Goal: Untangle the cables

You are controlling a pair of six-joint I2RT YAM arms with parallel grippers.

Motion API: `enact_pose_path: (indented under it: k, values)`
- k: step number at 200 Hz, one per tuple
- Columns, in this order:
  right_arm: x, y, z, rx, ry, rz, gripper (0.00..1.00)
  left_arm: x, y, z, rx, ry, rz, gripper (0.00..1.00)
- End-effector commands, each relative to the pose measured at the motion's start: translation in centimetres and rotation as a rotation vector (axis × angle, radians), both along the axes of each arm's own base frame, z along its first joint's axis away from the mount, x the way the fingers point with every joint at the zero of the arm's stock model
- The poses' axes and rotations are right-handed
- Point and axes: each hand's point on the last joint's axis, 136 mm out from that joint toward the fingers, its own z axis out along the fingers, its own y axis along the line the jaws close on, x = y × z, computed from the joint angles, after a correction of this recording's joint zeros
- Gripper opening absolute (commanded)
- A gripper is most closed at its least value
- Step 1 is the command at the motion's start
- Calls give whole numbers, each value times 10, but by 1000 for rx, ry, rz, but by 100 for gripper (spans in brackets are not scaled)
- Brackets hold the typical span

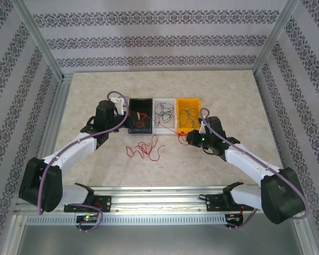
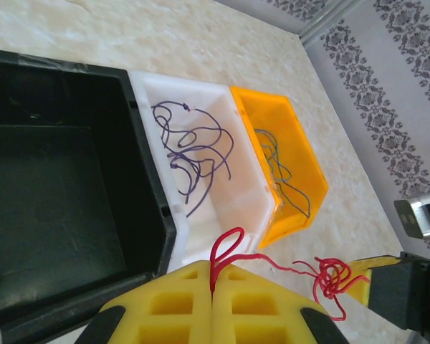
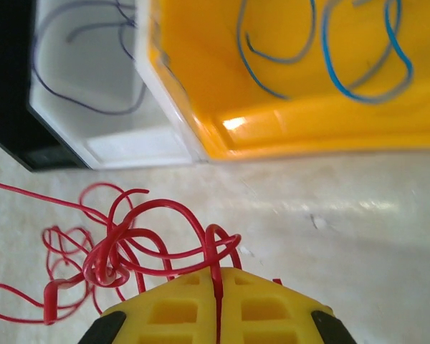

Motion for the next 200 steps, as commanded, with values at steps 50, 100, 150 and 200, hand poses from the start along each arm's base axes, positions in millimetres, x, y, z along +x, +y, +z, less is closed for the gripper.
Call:
enact_pose_path:
  k: [50,100,150,200]
  values:
    - [-44,-65,-53,-179,149,-220,9,21,41,32,10,-106,242,0]
    - [-52,-91,-65,-195,199,-324,11,34,67,54,-74,-135,347,0]
    - [-53,-93,-71,-192,226,-329,10,36,60,63,-86,-137,289,0]
    - [-50,-92,-70,-191,218,-317,10,42,50,88,-110,-194,235,0]
